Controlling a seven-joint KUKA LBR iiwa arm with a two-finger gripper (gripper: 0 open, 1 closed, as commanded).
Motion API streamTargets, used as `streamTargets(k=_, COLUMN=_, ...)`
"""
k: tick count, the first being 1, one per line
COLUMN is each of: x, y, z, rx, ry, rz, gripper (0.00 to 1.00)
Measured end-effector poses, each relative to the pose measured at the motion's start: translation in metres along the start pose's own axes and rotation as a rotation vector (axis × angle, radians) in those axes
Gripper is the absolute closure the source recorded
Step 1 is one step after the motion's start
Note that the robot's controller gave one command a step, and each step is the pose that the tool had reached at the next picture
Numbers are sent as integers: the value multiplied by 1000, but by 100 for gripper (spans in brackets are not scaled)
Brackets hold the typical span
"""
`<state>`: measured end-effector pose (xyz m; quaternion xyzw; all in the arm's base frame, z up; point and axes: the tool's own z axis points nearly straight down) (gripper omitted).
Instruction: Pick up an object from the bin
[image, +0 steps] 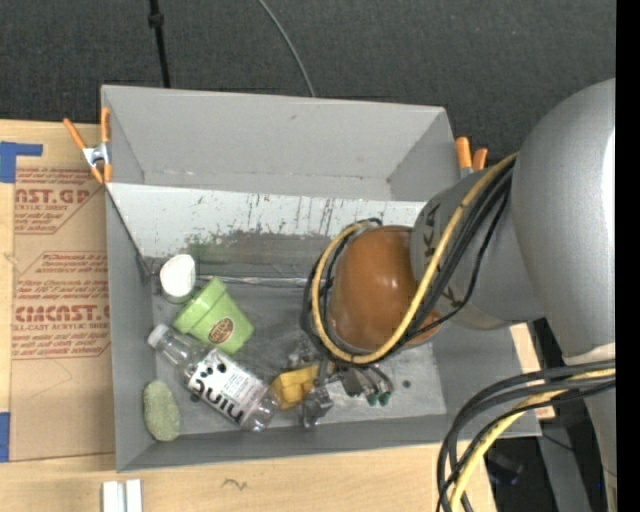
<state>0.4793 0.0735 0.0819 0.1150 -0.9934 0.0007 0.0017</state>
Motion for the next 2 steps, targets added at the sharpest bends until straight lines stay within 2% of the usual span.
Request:
streamTargets(k=1, x=2, y=1, z=-22, rx=-2, ry=7, rz=0, gripper=100)
streamTargets(k=2, x=-1, y=1, z=-113, rx=-1, ry=-4, rz=-2, gripper=100)
